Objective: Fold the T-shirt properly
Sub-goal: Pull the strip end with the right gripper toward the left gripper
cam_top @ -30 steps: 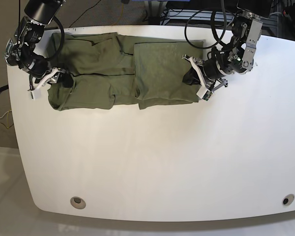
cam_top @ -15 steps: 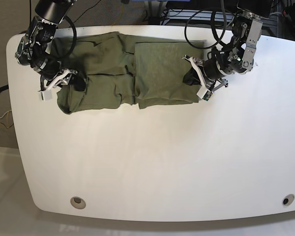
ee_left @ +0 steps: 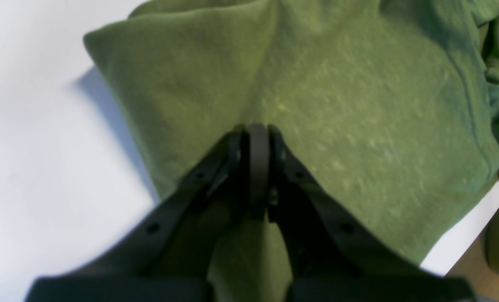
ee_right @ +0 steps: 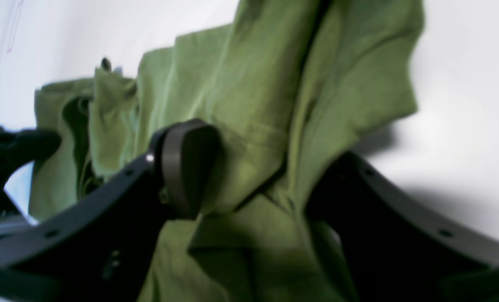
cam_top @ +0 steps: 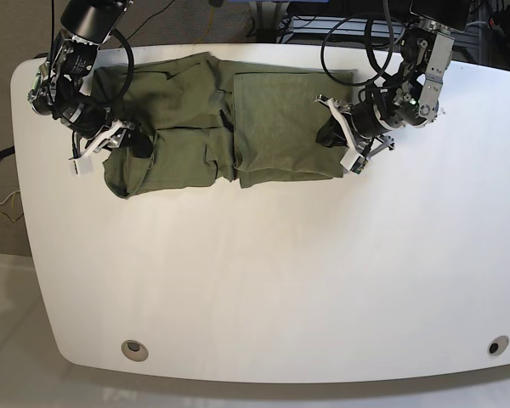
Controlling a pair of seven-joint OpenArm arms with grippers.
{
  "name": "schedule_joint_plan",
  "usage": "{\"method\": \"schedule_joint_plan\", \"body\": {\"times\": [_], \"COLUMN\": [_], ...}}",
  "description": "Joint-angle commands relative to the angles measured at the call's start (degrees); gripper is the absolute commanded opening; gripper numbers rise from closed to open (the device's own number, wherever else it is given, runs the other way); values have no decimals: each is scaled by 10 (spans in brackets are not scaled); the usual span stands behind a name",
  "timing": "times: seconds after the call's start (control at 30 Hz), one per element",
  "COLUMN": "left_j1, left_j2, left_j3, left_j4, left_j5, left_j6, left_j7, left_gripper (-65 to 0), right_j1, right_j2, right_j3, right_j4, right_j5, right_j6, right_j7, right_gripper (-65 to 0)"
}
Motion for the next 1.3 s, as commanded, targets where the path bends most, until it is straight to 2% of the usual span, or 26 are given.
{"method": "schedule_joint_plan", "body": {"times": [0.0, 0.13, 0.2, 0.8, 1.07, 1.27], "left_j1": [1, 1, 0, -1, 2, 7], "left_j2": [-5, -6, -6, -2, 2, -5], "left_j3": [0, 0, 1, -4, -3, -6], "left_j4": [7, 2, 4, 6, 22, 41], "left_j5": [5, 6, 6, 2, 6, 11], "left_j6": [3, 4, 2, 2, 2, 2], "left_j7": [10, 15, 16, 15, 13, 11], "left_gripper": [-650, -650, -650, -650, -650, -650], "right_j1": [-8, -6, -6, -12, -5, -12], "right_j2": [7, 9, 9, 17, 38, 38], "right_j3": [-3, -5, -8, -10, 2, -21], "right_j4": [-2, -4, -4, 34, 47, 115], "right_j5": [-34, -34, -32, 15, 28, 39], "right_j6": [-10, -10, -10, -10, -25, -20], "right_j7": [-44, -55, -58, -45, -35, -34], "right_gripper": [-364, -511, -650, -650, -650, -650]}}
